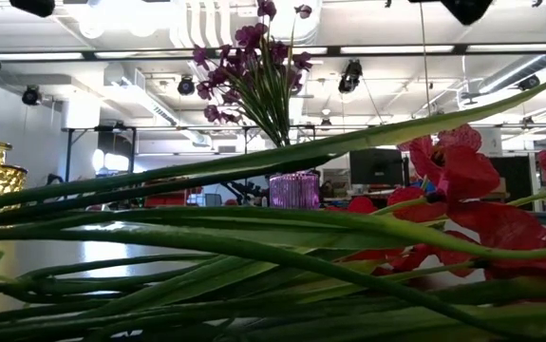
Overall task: Sort flowers into vase by color
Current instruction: Put the left red tulip into the violet flower vase
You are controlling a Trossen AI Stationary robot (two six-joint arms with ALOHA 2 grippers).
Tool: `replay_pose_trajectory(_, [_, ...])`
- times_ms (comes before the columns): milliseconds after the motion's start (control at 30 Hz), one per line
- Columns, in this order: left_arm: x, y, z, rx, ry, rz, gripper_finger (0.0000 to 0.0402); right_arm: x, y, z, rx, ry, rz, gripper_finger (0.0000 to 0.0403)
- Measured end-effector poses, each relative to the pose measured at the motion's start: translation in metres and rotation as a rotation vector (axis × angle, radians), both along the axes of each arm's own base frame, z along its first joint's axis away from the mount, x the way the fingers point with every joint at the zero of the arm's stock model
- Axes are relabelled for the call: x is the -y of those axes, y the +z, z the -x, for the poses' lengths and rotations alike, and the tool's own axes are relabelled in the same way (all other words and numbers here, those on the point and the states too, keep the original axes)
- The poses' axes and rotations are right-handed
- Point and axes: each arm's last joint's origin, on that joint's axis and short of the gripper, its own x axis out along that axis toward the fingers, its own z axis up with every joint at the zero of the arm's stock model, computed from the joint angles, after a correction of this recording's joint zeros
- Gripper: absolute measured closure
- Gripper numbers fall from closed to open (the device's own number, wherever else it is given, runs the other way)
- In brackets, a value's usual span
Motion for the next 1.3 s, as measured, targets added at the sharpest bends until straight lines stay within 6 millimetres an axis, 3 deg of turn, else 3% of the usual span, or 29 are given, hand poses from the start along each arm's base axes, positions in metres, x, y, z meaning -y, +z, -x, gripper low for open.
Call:
replay_pose_trajectory(133, [-0.008, 0.006, 0.003, -0.010, 0.083, 0.178, 0.0402, 0.000, 0.015, 0.000, -0.039, 0.000, 0.025, 0.0193])
replay_pose_trajectory(467, [-0.012, 0.019, -0.011, -0.145, 0.343, 0.368, 0.0402, -0.004, 0.045, -0.009, -0.053, -0.023, 0.087, 0.0193])
replay_pose_trajectory(567, [-0.013, 0.027, -0.026, -0.303, 0.523, 0.607, 0.0402, -0.004, 0.057, -0.012, -0.019, -0.024, 0.171, 0.0193])
replay_pose_trajectory(700, [-0.012, 0.035, -0.041, -0.415, 0.908, 1.019, 0.0402, -0.003, 0.077, -0.014, 0.043, -0.071, 0.254, 0.0193])
replay_pose_trajectory(867, [-0.012, 0.054, -0.059, -0.466, 0.996, 0.824, 0.0402, -0.002, 0.100, -0.013, 0.107, -0.106, 0.205, 0.0193])
replay_pose_trajectory(1033, [-0.024, 0.071, -0.063, -0.390, 1.158, 0.986, 0.0402, -0.001, 0.110, -0.011, 0.135, -0.111, 0.182, 0.0193])
replay_pose_trajectory(1300, [-0.043, 0.068, -0.067, -0.371, 1.342, 0.954, 0.0402, -0.001, 0.113, -0.011, 0.143, -0.111, 0.177, 0.0193])
